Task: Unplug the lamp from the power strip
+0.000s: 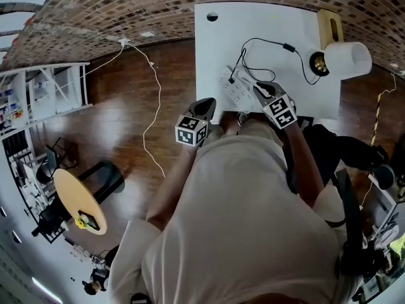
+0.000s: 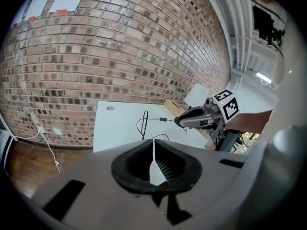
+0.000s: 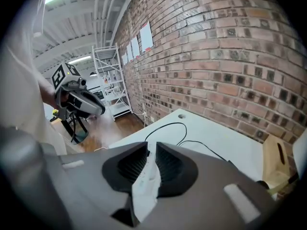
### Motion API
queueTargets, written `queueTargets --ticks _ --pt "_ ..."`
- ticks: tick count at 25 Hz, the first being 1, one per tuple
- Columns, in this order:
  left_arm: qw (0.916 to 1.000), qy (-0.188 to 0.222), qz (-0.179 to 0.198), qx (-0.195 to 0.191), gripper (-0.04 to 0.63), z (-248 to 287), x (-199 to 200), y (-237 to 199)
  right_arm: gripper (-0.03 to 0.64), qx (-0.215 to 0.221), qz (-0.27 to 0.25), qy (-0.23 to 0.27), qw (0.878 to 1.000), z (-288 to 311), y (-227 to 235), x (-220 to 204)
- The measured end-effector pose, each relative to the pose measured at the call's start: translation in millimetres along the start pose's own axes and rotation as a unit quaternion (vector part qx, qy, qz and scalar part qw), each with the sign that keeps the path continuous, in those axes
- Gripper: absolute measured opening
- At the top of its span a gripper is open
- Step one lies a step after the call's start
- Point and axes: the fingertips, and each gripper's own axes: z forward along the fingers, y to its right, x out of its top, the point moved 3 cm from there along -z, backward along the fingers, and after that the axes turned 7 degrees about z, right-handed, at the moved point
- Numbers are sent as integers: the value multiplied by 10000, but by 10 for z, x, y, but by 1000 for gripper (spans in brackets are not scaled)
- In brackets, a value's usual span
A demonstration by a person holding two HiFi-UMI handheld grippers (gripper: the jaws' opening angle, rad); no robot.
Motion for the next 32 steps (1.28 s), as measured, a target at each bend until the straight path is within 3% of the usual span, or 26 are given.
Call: queueTargets --ticks 7,11,14,17,22,26,30,32 --pt "9993 -111 -131 344 11 -106 -224 -6 57 264 -268 94 9992 198 -26 133" --pt "9995 -42 -238 207 39 34 -235 -20 78 251 -375 70 9990 320 6 138" --pt "9999 -123 7 35 55 199 -237 -44 78 357 -515 -104 9980 416 -55 135" --pt "9974 -440 561 -115 65 473 -302 -106 78 449 -646 -227 9966 473 -119 150" --pt "9838 -1143 1297 -466 66 984 -522 -183 66 399 -922 -296 9945 501 -254 212" --pt "9679 -1732 1780 -378 74 1287 -774 -333 72 415 -826 -600 9939 638 -306 136" --pt "9463 -2114 2413 -392 157 1443 -973 -463 80 390 -656 -867 9933 829 -336 84" --pt "9403 -2120 2636 -368 197 1493 -987 -537 86 351 -616 -1041 9920 951 -311 41"
